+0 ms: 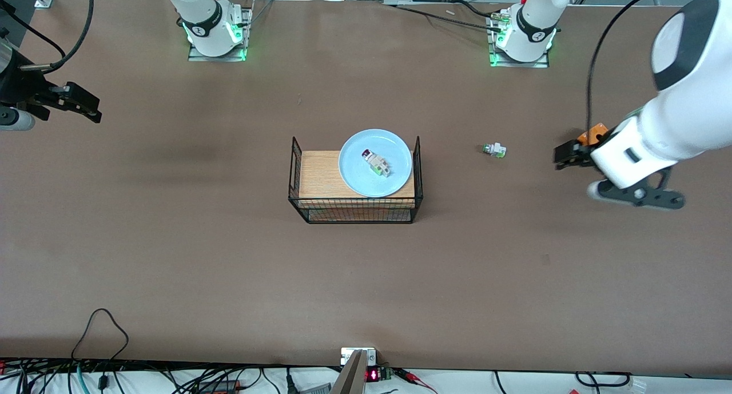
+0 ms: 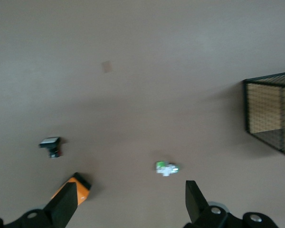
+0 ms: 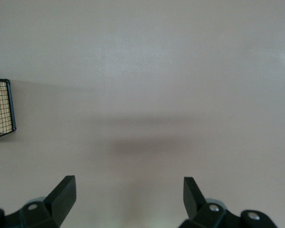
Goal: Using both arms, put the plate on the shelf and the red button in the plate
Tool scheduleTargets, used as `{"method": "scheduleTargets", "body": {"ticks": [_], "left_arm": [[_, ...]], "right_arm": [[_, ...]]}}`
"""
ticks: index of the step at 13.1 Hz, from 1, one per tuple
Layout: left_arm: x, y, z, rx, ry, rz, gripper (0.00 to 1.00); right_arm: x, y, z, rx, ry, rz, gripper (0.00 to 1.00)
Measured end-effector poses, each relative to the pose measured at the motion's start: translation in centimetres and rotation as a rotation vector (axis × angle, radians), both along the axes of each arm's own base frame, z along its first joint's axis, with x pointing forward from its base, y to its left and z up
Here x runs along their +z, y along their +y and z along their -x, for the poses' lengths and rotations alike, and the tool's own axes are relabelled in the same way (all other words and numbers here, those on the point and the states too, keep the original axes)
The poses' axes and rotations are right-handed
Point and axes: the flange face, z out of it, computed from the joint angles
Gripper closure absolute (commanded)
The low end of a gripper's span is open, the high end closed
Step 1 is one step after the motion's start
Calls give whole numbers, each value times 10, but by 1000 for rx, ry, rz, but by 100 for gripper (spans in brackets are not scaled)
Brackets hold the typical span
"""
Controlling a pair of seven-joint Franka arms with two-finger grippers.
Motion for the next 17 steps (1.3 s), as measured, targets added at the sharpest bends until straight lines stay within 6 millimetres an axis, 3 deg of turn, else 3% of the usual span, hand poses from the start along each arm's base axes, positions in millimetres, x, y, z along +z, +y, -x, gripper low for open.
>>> {"method": "scheduleTargets", "body": {"ticks": [4, 7, 11, 17], "left_arm": [[9, 63, 47, 74, -78, -24, 0], [1, 85, 58, 2, -95, -17, 0], [-5, 88, 60, 21, -86, -16, 0], [-5, 88, 60, 24, -86, -16, 0]], "right_arm": [[0, 0, 0, 0, 1, 0, 0], [0, 3, 0, 4, 2, 0, 0], [0, 14, 0, 25, 2, 0, 0], [-2, 7, 3, 9, 30, 0, 0]]}}
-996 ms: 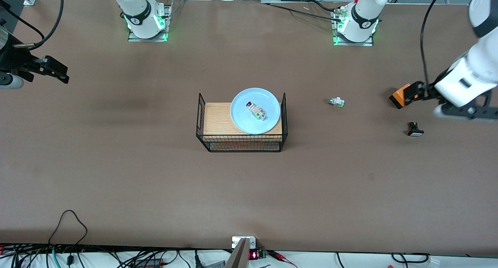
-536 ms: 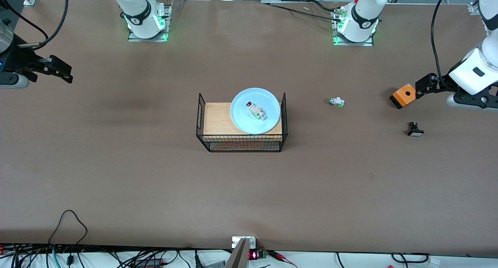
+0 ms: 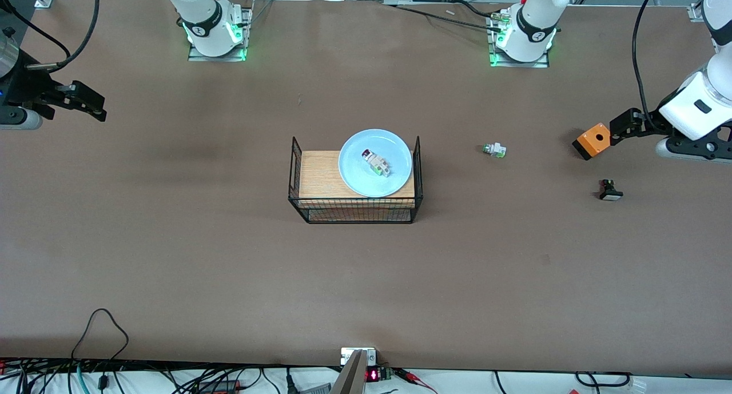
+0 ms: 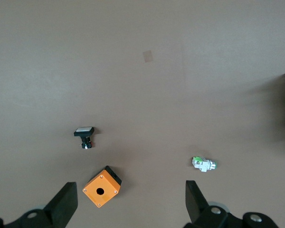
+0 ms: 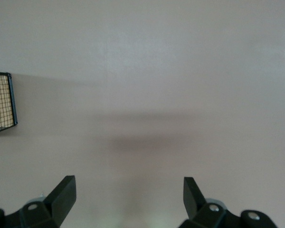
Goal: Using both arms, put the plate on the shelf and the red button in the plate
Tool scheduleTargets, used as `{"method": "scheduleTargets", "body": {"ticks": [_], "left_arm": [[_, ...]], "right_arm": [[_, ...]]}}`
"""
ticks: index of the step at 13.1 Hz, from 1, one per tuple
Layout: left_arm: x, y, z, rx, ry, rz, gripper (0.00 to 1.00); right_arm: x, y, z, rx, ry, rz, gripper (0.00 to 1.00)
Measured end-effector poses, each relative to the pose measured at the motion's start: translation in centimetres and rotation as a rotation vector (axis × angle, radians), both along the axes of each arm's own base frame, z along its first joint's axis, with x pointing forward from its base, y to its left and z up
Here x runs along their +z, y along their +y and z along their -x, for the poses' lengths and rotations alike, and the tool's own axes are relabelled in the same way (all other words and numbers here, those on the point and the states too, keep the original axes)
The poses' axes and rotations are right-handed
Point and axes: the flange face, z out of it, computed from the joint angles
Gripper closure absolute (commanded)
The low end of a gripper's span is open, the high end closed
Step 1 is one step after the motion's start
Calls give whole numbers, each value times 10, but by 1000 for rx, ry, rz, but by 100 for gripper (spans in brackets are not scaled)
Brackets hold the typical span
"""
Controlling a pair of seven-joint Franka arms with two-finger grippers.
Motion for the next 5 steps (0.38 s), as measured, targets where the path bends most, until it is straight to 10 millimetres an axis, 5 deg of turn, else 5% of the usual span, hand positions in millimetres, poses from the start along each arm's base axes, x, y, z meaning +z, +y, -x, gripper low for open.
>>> {"method": "scheduleTargets", "body": {"ticks": [5], "left_arm": [[0, 0, 0, 0, 0, 0, 0]], "right_arm": [[-4, 0, 5, -3, 47, 1, 0]]}}
